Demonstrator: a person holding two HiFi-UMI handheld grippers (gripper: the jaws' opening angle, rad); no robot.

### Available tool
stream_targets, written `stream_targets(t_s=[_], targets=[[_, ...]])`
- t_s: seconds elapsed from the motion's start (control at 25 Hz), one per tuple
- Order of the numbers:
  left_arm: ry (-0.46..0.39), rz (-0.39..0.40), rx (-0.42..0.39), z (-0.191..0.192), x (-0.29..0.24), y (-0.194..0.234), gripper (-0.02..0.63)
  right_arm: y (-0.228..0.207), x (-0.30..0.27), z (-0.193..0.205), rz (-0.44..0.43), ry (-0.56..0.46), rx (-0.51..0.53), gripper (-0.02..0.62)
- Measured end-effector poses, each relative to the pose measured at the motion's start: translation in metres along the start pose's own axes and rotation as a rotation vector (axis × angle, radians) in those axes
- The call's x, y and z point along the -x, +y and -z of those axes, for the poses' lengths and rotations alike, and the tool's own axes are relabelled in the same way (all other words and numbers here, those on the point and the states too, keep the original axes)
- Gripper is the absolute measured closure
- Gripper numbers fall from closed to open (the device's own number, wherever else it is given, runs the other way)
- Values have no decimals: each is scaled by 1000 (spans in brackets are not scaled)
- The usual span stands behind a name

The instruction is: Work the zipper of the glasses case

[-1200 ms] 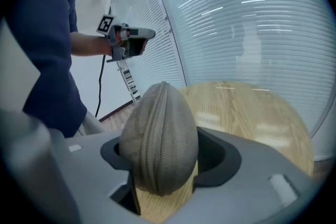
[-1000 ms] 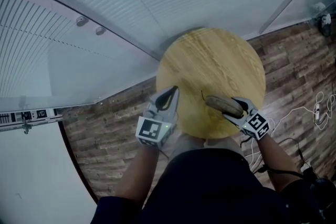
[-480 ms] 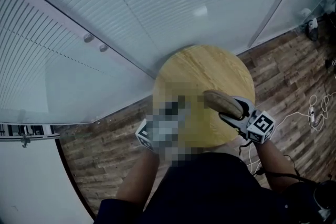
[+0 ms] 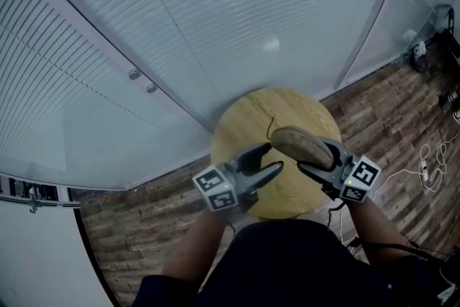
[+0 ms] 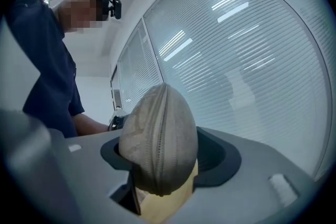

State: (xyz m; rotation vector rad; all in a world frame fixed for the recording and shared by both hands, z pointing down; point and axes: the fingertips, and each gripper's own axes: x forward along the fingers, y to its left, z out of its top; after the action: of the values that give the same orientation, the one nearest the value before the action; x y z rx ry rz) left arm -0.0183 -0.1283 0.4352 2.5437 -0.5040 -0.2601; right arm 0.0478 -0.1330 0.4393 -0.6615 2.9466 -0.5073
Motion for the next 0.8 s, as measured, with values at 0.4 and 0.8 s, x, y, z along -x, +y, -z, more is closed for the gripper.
stream_targets(t_s=[0.4, 0.8], targets=[[-54, 144, -52, -41, -25, -36, 282, 26, -12, -40, -101, -99, 25, 298], [-97, 199, -150, -53, -40, -69, 295, 52, -5, -50, -197, -172, -12, 298]])
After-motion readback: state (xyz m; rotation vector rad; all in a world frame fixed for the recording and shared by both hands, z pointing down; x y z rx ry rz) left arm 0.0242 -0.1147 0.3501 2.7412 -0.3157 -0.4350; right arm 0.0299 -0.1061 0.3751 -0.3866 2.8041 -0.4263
